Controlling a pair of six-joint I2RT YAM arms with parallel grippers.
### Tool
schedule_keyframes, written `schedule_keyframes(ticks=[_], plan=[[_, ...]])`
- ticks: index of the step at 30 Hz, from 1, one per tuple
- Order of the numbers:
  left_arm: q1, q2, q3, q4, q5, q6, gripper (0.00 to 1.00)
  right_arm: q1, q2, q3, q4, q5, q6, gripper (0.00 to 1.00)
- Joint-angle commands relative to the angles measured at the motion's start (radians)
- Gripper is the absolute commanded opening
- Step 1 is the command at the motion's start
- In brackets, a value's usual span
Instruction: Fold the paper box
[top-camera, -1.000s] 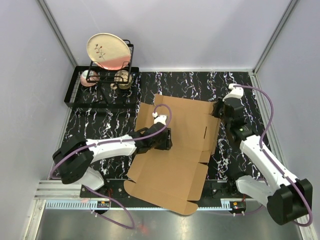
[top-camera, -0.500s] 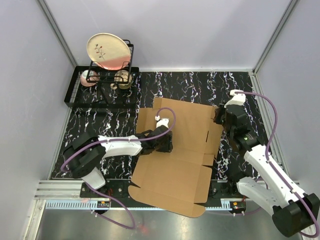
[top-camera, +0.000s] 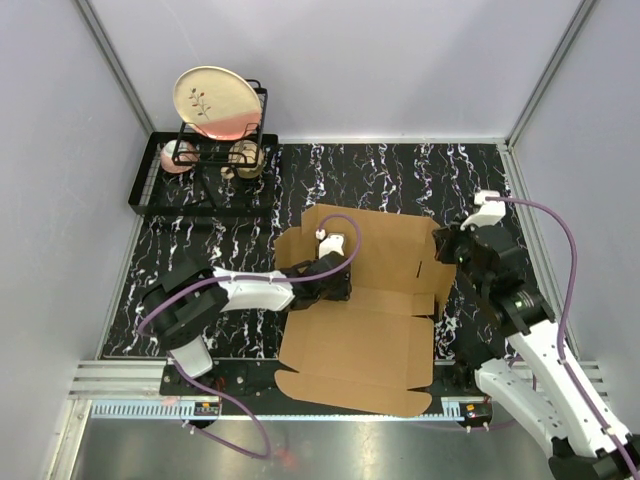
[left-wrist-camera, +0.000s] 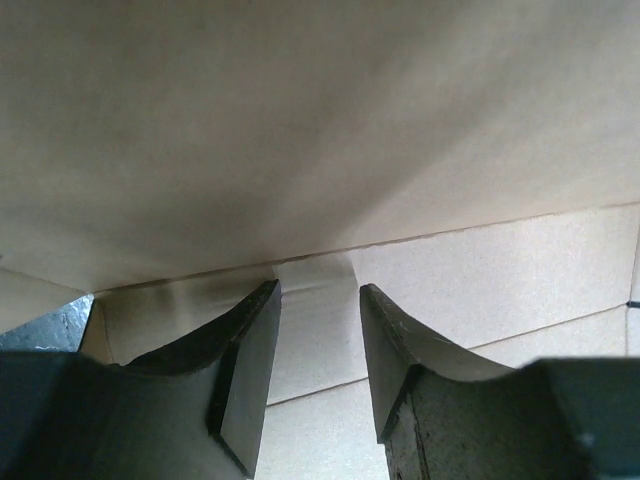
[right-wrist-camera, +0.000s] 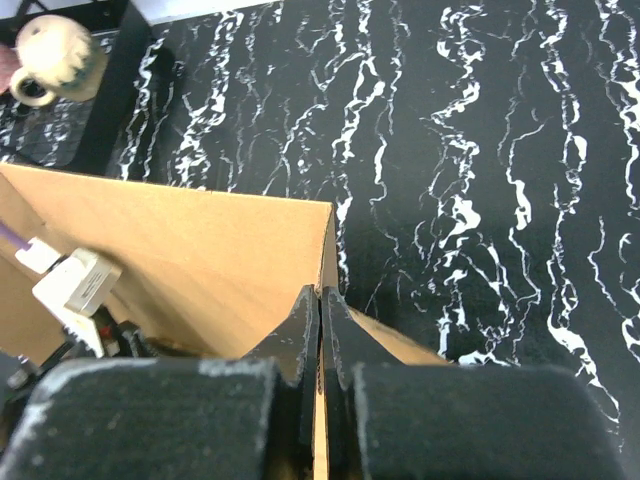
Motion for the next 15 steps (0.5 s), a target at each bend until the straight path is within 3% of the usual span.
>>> schedule_keyframes(ticks=[1, 8, 11, 13, 15], plan=[[-0.005, 0.078, -0.04, -0.052, -0.069, -0.017, 0.44, 0.016, -0.054, 0.048, -0.08, -0.18, 0.043, 0.0], [-0.022, 0.061, -0.075, -0.028, -0.141, -0.004, 0.44, 0.016, -0.114, 0.05, -0.165, -0.231, 0.075, 0.0], [-0.036, 0.058, -0.123, 0.017, -0.147, -0.021, 0.44, 0.016, -0.139, 0.065, -0.189, -0.193, 0.078, 0.23], [-0.04, 0.081, -0.131, 0.017, -0.149, -0.024, 0.44, 0.016, -0.14, 0.097, -0.195, -0.167, 0.08, 0.46], [-0.05, 0.104, -0.137, 0.02, -0.152, -0.027, 0.44, 0.016, -0.128, 0.128, -0.196, -0.147, 0.078, 0.57]])
